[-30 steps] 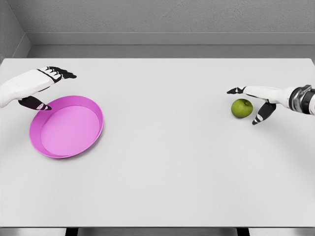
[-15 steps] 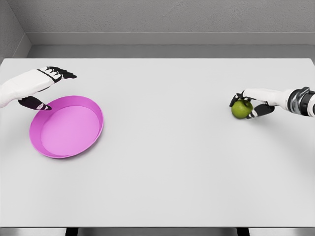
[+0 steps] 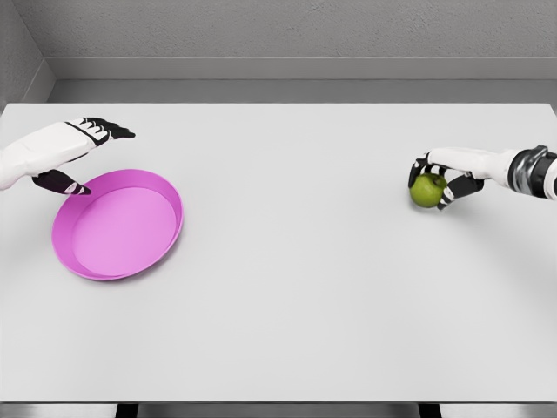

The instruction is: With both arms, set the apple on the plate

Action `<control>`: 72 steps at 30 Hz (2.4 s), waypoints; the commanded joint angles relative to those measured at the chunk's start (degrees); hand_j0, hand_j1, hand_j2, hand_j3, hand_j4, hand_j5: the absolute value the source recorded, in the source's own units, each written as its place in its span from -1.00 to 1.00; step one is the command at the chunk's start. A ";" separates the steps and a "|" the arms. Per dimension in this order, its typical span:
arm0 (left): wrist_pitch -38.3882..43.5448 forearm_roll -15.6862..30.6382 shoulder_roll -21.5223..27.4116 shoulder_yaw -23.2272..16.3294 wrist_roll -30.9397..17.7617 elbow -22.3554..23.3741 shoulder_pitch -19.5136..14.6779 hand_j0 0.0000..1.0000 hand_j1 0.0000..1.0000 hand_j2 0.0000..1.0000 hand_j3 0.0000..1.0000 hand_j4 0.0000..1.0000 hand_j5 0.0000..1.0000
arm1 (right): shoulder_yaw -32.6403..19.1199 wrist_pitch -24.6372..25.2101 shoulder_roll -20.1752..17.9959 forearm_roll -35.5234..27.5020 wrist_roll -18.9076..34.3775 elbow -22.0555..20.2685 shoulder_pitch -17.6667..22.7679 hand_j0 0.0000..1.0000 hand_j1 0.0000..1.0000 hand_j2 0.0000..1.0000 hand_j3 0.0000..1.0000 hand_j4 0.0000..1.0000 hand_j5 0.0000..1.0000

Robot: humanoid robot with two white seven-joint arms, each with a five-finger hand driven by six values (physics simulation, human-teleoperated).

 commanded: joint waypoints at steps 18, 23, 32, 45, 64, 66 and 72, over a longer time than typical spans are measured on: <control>0.06 0.37 0.14 0.05 0.03 -0.01 -0.09 1.00 1.00 1.00 1.00 1.00 1.00 | -1.40 -0.11 3.66 -0.22 -0.01 -13.92 -0.18 -0.06 -0.06 -0.06 -0.06 -0.06 -0.06; 0.06 0.37 0.14 0.05 0.03 -0.01 -0.09 1.00 1.00 1.00 1.00 1.00 1.00 | -1.31 -0.46 6.30 -0.22 -0.01 -15.15 -0.53 -0.06 -0.06 -0.06 -0.06 -0.06 -0.06; 0.06 0.37 0.05 0.14 0.03 -0.01 -0.09 1.00 1.00 1.00 1.00 1.00 1.00 | -0.87 -0.28 10.96 -0.22 -0.01 -16.55 -0.79 -0.06 -0.06 -0.06 -0.06 -0.06 -0.06; 0.06 0.37 0.05 0.14 -0.06 -0.01 0.00 1.00 1.00 1.00 1.00 1.00 1.00 | 2.12 -0.28 14.12 -0.22 -0.01 -16.55 -1.85 -0.06 -0.06 -0.06 -0.06 -0.06 -0.06; 0.06 0.28 -0.04 0.05 -0.14 -0.62 0.09 1.00 1.00 1.00 1.00 1.00 1.00 | -15.18 -6.16 0.95 -0.75 -0.01 -16.99 1.31 1.00 1.00 1.00 1.00 1.00 1.00; 0.06 -1.21 -0.21 -0.13 -0.06 -0.71 -0.26 1.00 1.00 1.00 1.00 1.00 1.00 | -24.94 -10.47 -0.90 -0.83 -0.01 -16.90 7.55 1.00 1.00 1.00 1.00 1.00 1.00; 0.06 -2.00 -0.65 -1.71 -2.78 -13.63 -2.11 1.00 1.00 1.00 1.00 1.00 1.00 | -39.02 -21.20 -1.78 -0.92 -0.01 -16.29 18.37 1.00 1.00 1.00 1.00 1.00 1.00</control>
